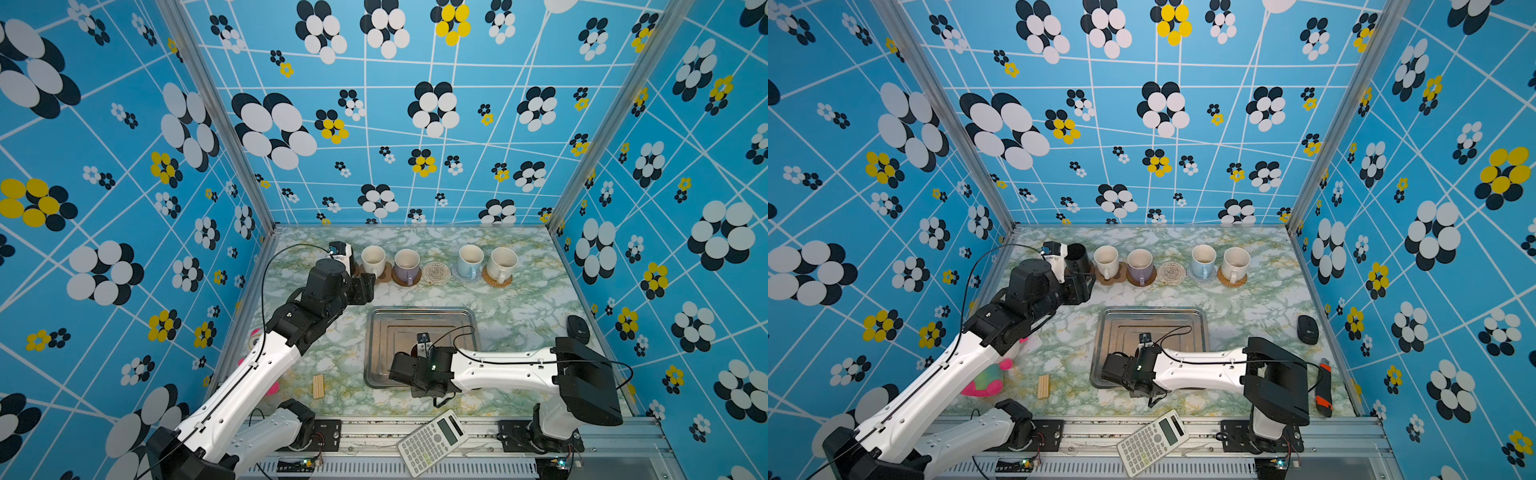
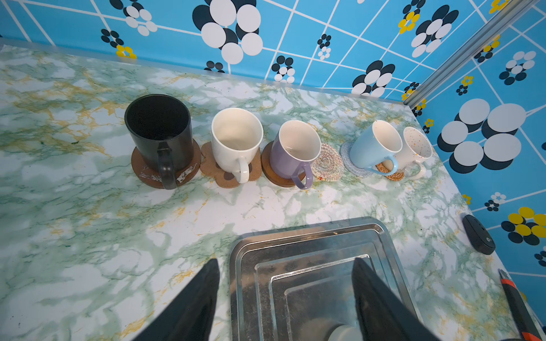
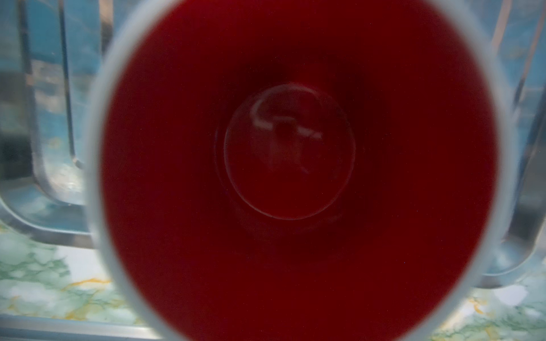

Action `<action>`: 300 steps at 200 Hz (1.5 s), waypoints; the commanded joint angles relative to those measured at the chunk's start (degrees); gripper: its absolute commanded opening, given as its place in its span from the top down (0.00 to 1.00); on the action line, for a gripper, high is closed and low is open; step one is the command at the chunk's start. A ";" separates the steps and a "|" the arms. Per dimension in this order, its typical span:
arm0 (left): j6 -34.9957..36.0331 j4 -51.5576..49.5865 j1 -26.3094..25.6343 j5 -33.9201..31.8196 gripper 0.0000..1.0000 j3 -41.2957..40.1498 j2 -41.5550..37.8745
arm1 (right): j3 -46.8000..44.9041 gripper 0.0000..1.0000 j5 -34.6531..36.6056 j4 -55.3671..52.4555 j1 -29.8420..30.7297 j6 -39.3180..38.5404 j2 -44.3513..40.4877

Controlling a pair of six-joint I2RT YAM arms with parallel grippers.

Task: Place cups on coasters
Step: Pick up the cup from the tray.

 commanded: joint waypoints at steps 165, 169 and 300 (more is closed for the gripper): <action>1.63 -1.16 -0.43 -3.42 0.28 1.39 0.87 | 7.68 1.00 7.92 -10.17 -4.52 -10.13 -4.40; 1.68 -1.18 -0.41 -3.52 0.28 1.46 0.91 | 7.81 1.00 7.79 -9.99 -4.90 -10.75 -4.64; 3.32 -3.32 1.03 -7.37 0.26 6.37 4.29 | 18.38 1.00 1.37 -7.11 -26.19 -34.61 -0.58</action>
